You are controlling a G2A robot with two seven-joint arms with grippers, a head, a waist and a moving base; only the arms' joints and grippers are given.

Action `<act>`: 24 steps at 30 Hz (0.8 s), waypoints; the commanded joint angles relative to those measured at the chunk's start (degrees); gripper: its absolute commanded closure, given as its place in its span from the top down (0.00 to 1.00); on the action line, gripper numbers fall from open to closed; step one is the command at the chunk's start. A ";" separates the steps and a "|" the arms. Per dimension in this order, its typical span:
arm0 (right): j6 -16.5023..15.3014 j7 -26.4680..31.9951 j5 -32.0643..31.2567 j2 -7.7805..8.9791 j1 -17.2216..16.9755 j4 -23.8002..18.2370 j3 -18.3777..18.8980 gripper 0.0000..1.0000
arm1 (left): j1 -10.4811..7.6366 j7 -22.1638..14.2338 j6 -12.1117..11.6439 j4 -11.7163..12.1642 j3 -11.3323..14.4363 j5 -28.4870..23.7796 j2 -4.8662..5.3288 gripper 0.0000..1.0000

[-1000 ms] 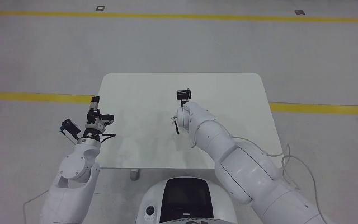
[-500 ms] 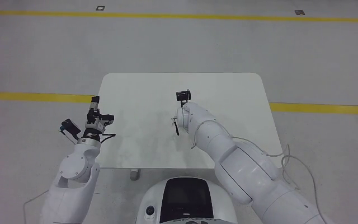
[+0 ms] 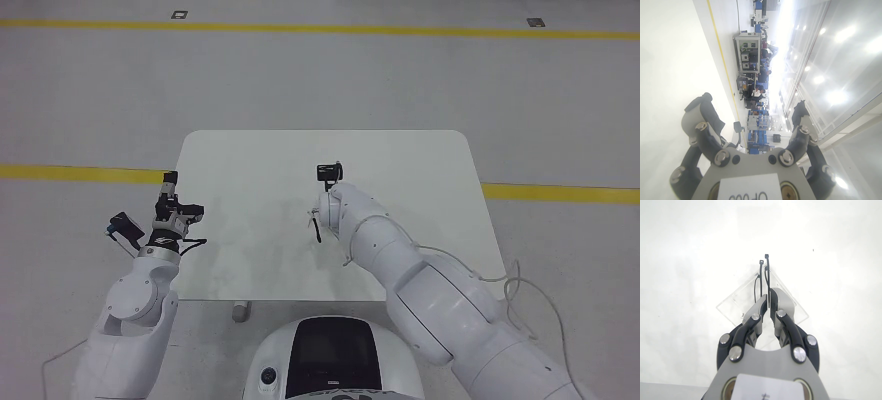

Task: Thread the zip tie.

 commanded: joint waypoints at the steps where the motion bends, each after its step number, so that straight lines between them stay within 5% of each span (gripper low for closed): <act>1: 0.00 0.04 0.02 0.13 -0.08 -0.25 0.04 0.00 | 0.00 0.00 0.00 0.00 0.00 0.00 0.00 1.00; 24: 0.00 -3.77 1.02 0.14 -0.81 -1.69 1.08 0.00 | 0.00 0.00 0.00 0.00 0.00 0.00 0.00 1.00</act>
